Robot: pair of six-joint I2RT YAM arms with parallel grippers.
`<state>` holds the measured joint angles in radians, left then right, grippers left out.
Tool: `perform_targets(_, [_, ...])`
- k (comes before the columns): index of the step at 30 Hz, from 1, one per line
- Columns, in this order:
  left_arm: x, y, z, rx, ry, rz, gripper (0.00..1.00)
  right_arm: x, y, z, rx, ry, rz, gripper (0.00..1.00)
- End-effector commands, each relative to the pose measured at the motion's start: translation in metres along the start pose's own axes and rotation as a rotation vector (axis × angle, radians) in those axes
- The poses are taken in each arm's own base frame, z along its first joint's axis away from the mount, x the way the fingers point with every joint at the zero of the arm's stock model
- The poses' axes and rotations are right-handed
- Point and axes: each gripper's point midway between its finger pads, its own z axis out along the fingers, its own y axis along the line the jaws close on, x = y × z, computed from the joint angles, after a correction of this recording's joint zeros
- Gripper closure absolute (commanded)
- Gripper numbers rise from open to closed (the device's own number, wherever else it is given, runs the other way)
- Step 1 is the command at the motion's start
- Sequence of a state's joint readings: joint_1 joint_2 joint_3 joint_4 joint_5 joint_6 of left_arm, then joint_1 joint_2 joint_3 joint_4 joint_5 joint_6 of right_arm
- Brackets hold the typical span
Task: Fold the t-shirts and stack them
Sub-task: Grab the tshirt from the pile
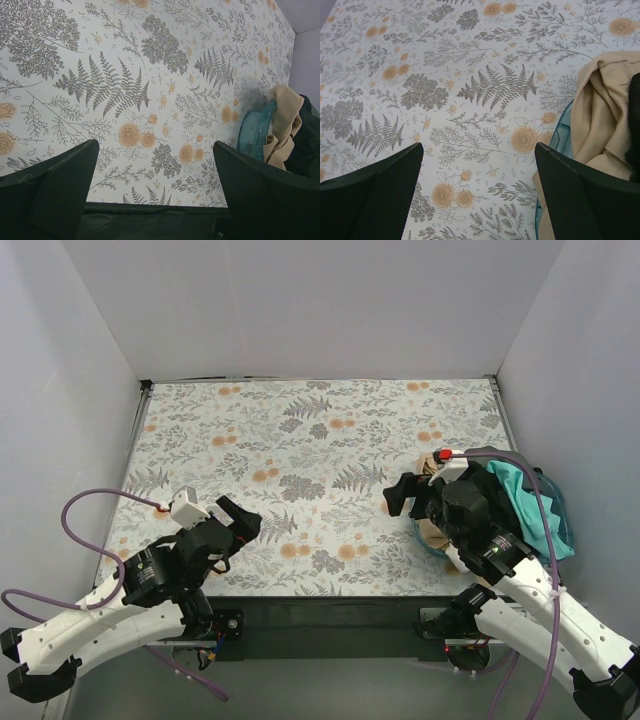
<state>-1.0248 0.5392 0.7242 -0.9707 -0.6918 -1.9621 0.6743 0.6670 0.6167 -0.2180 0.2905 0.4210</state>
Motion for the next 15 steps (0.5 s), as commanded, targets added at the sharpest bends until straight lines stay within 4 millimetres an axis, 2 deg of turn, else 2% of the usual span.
perform_targets(1, [-0.003,-0.006,0.002,0.039,-0.021,-0.002,0.02,-0.032,-0.004,-0.008,0.041,-0.084,-0.052,0.02])
perform_targets(2, [-0.003,-0.006,0.001,0.039,-0.021,-0.005,0.02,-0.035,-0.009,-0.008,0.082,-0.083,-0.046,0.02])
perform_targets(3, [-0.004,-0.004,0.001,0.03,-0.023,-0.001,0.02,-0.041,-0.025,-0.013,0.179,-0.091,-0.047,0.02])
perform_targets(6, [-0.002,-0.003,0.001,0.033,-0.019,0.018,0.02,-0.071,-0.047,-0.023,0.344,-0.129,-0.061,0.02])
perform_targets(7, [0.001,-0.005,0.002,0.042,-0.005,0.021,0.02,-0.082,-0.068,-0.029,0.466,-0.155,-0.059,0.02])
perform_targets(9, [0.004,-0.006,0.003,0.05,0.006,0.04,0.02,-0.102,-0.086,-0.038,0.57,-0.149,-0.063,0.02])
perform_targets(10, [0.004,-0.005,0.004,0.045,0.003,0.041,0.02,-0.112,-0.11,-0.042,0.653,-0.147,-0.04,0.02])
perform_targets(11, [0.004,-0.004,0.005,0.036,0.001,0.043,0.02,-0.125,-0.118,-0.046,0.666,-0.154,-0.027,0.02])
perform_targets(12, [0.005,-0.003,0.005,0.031,-0.001,0.047,0.02,-0.13,-0.131,-0.048,0.691,-0.145,-0.03,0.02])
perform_targets(13, [0.005,-0.003,0.006,0.028,-0.002,0.047,0.02,-0.13,-0.161,-0.049,0.759,-0.115,0.001,0.02])
perform_targets(14, [0.005,-0.003,0.006,0.03,0.0,0.048,0.02,-0.127,-0.176,-0.05,0.786,-0.078,0.015,0.02])
perform_targets(15, [0.006,-0.003,0.007,0.024,0.003,0.053,0.02,-0.127,-0.18,-0.043,0.74,-0.044,0.042,0.02])
